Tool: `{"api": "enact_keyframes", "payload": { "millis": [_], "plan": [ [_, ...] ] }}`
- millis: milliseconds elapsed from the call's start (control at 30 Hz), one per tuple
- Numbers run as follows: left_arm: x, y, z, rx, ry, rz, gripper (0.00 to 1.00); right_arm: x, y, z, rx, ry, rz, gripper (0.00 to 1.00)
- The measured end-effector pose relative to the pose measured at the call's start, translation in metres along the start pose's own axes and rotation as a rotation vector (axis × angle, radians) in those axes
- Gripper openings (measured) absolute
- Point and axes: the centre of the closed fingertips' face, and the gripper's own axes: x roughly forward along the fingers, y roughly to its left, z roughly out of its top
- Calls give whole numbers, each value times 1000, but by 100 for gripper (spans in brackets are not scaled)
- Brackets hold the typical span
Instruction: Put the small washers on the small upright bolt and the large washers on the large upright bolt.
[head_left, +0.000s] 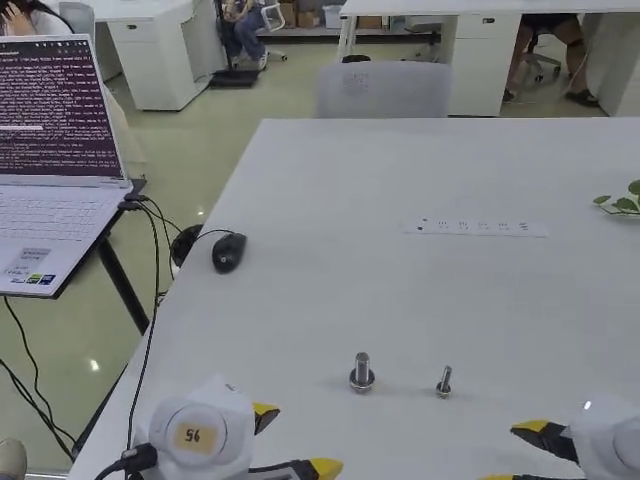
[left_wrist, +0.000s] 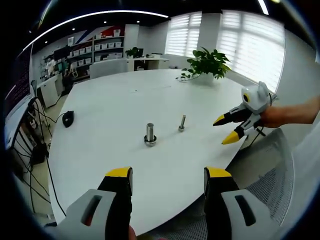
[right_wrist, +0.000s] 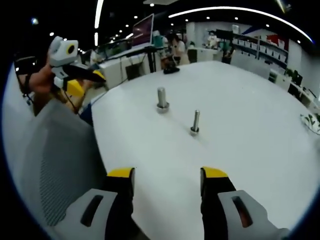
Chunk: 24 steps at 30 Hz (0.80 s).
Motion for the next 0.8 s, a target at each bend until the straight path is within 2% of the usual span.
{"api": "enact_keyframes", "payload": {
  "millis": [100, 233, 533, 800],
  "plan": [
    [1, 0, 0, 1, 0, -3, 57, -4, -2, -5, 41, -10, -21, 55],
    [3, -1, 0, 8, 3, -12, 57, -8, -2, -7, 59, -18, -41, 55],
    [6, -5, -1, 7, 5, -33, 57, -12, 0, -11, 84, -13, -71, 56],
    [7, -6, -2, 8, 8, -42, 57, -15, 0, -9, 95, -30, -85, 57]
  ]
}}
